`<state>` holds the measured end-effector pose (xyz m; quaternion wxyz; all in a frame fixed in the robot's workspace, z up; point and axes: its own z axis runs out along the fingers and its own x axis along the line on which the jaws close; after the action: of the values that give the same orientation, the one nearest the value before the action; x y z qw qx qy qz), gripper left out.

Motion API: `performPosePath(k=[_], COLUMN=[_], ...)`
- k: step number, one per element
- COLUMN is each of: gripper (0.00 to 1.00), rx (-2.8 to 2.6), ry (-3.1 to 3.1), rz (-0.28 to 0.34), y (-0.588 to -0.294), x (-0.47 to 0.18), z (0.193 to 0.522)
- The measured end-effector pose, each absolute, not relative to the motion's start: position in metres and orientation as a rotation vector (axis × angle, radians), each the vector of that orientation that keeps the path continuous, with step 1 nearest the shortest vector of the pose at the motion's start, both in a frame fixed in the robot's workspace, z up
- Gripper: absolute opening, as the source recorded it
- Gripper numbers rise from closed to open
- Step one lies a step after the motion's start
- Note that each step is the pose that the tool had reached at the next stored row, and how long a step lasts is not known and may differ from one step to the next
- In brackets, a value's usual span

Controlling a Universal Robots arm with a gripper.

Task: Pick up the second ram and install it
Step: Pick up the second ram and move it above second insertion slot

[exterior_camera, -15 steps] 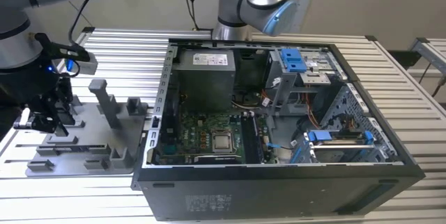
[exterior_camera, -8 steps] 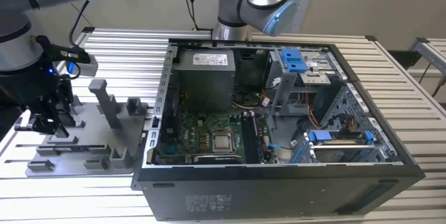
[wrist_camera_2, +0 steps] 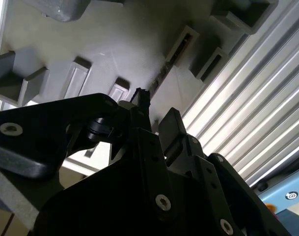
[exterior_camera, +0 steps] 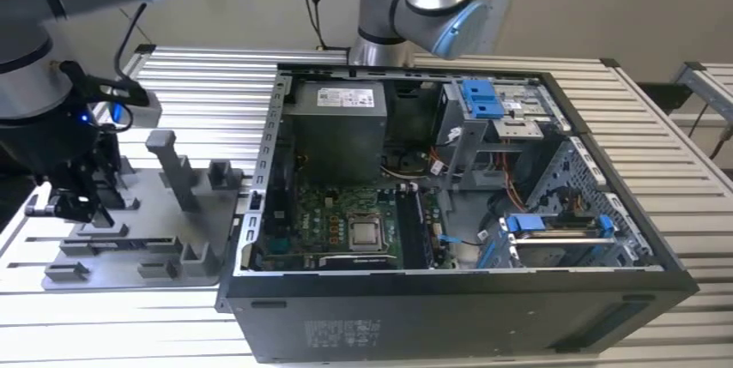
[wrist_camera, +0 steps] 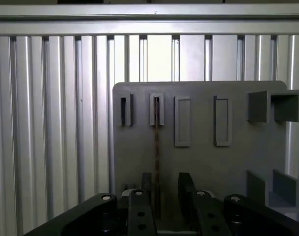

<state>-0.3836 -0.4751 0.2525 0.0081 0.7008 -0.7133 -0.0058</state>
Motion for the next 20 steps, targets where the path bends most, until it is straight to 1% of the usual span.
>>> performPosePath(k=[20], gripper=[0.36], rx=[2.191], ry=[-2.230], rz=[-0.017], y=[-0.477], x=[-0.387], z=[0.230])
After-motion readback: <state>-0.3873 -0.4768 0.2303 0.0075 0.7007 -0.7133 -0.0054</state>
